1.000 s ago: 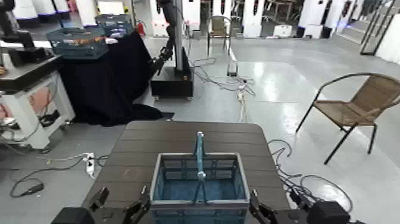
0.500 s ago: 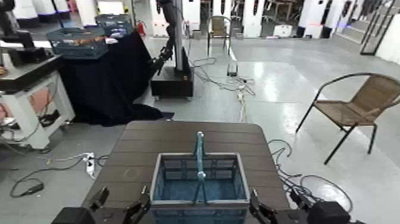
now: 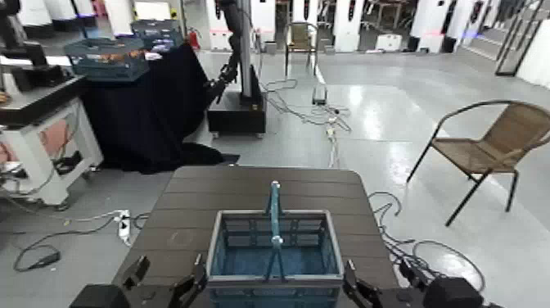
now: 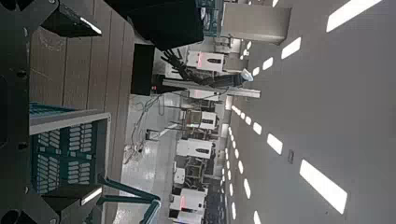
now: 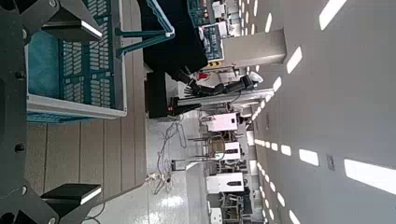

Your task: Place the crate on the table.

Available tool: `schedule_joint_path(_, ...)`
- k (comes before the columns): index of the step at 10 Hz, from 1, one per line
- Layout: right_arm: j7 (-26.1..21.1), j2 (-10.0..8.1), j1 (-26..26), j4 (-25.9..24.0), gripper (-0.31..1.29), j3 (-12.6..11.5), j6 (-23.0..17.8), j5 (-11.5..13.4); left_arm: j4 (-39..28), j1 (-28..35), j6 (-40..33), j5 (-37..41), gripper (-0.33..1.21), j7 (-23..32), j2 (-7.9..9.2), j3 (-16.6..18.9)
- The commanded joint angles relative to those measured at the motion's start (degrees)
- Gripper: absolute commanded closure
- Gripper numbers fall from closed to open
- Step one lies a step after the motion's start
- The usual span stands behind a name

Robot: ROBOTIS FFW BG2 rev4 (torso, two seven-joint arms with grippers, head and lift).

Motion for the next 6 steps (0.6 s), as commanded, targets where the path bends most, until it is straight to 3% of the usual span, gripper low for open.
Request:
schedule_joint_path(1, 0.00, -0.01, -0.04, -0.06, 0.15, 0.09, -0.19, 0.12, -0.01, -0.11, 0.07, -0.04, 0.12, -0.01, 0.02, 0.06)
schedule_joint_path(6, -0.18, -0.01, -0.12, 0.20, 0.15, 0.17, -0.98, 1.62, 0.17, -0.38, 0.15, 0.14, 0.12, -0.01, 0.02, 0.06)
